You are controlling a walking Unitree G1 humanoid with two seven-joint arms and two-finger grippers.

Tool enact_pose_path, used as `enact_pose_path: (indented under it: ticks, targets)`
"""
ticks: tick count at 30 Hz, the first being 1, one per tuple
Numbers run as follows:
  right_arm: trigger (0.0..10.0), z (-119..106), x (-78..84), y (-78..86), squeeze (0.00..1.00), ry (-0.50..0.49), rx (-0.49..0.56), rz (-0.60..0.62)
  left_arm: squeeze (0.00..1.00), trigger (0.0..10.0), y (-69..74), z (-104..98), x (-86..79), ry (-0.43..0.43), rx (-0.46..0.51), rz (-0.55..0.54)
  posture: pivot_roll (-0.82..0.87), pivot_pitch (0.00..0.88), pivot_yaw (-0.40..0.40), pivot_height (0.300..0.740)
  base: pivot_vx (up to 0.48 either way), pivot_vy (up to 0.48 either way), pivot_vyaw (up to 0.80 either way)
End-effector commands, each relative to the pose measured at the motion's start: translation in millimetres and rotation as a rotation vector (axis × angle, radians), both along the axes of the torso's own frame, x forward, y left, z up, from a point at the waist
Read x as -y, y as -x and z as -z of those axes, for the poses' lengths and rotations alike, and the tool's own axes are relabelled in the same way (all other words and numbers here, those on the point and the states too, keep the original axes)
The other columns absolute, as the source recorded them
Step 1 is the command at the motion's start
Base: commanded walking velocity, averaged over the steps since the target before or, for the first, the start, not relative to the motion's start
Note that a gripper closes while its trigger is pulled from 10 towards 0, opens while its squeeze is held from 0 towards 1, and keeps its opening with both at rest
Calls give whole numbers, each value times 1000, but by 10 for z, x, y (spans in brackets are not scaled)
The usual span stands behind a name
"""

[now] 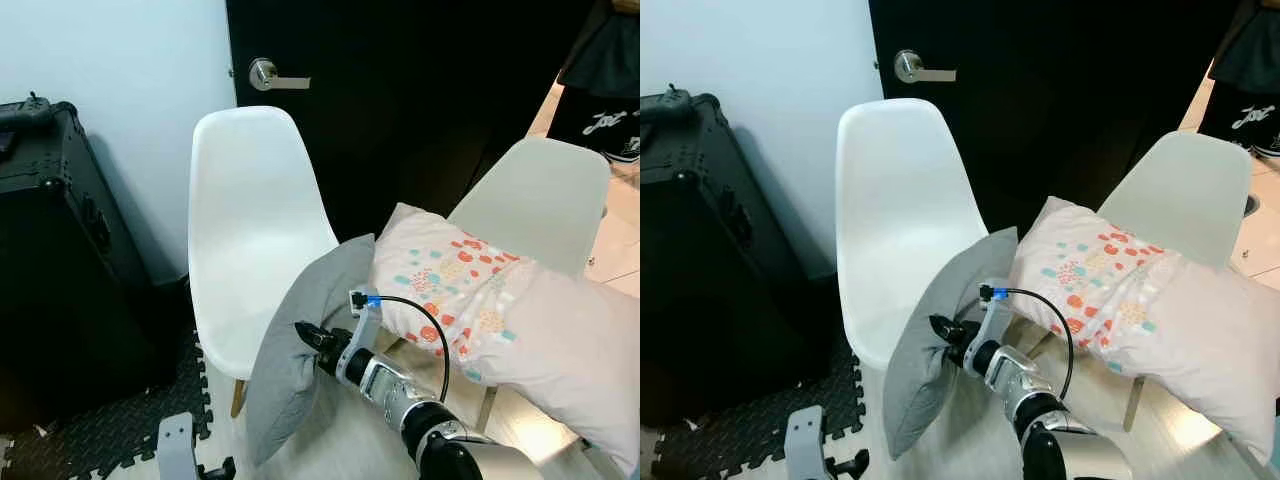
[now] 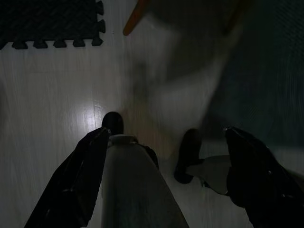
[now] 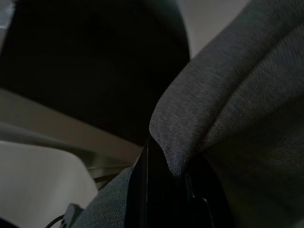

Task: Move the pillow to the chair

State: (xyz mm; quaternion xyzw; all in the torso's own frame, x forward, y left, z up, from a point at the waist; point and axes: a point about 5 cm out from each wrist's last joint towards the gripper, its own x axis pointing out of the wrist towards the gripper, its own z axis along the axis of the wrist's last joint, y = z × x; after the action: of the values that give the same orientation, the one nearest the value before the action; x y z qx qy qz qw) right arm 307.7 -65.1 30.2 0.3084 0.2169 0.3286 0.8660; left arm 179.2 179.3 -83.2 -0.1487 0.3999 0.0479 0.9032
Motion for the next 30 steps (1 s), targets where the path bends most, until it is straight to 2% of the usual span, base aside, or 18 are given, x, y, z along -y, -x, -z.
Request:
enact_pose_path:
  ticks: [1,4,6,14,27,30]
  targets:
    - [10000,-123,-82,-49,0,-59,67,-34,0,10000,0,1,17,13,4,-3,-16,70,-37,740,0,0,0]
    - [10000,-138,-93,-51,0,-74,76,-39,0,10000,-5,-1,36,15,8,2,-17,72,-35,740,165,0,0]
    - [10000,-193,-100,-66,0,-119,117,-45,0,10000,-1,3,72,22,8,16,-20,74,-31,740,259,0,0]
    - [10000,-237,-109,-80,0,-167,131,-53,0,10000,6,7,89,27,10,23,-15,75,-33,740,265,0,751]
    - [10000,-319,-36,-187,0,-206,114,37,0,10000,3,7,150,39,15,45,-16,76,-29,740,303,0,0]
    - [10000,-366,-8,-230,0,-256,102,69,0,10000,-4,4,157,42,17,49,-17,77,-28,740,326,0,0]
